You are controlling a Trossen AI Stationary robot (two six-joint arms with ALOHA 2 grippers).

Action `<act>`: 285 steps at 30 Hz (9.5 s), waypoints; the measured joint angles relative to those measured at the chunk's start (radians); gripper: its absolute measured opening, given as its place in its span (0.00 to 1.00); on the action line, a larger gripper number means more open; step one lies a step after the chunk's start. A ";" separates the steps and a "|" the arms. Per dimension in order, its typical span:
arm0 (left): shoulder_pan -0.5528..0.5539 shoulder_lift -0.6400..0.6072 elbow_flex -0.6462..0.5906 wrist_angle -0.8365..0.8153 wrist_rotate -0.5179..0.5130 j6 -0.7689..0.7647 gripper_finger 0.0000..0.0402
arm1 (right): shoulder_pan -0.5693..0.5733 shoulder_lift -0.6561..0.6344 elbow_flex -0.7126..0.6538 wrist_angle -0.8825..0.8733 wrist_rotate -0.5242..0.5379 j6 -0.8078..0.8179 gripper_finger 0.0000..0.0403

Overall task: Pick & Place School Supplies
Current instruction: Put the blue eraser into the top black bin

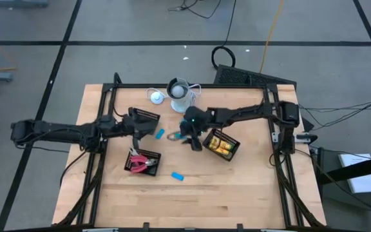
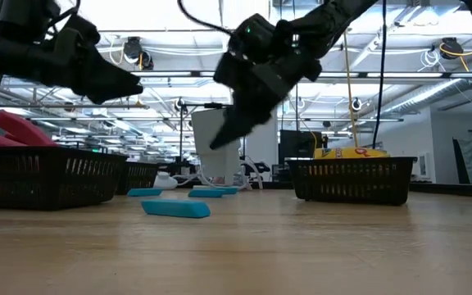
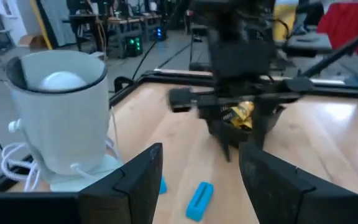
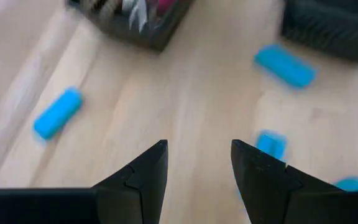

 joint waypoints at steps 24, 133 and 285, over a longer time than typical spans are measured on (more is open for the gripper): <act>-0.001 0.196 0.037 0.061 0.123 -0.086 0.54 | 0.154 -0.108 -0.004 0.108 0.238 -0.152 0.41; -0.004 0.836 0.779 -0.898 -0.233 -0.100 0.14 | 0.300 -0.668 -0.629 0.364 0.472 -0.005 0.41; -0.030 0.834 0.705 -0.928 -0.195 -0.342 0.14 | 0.298 -0.668 -0.630 0.377 0.472 -0.047 0.41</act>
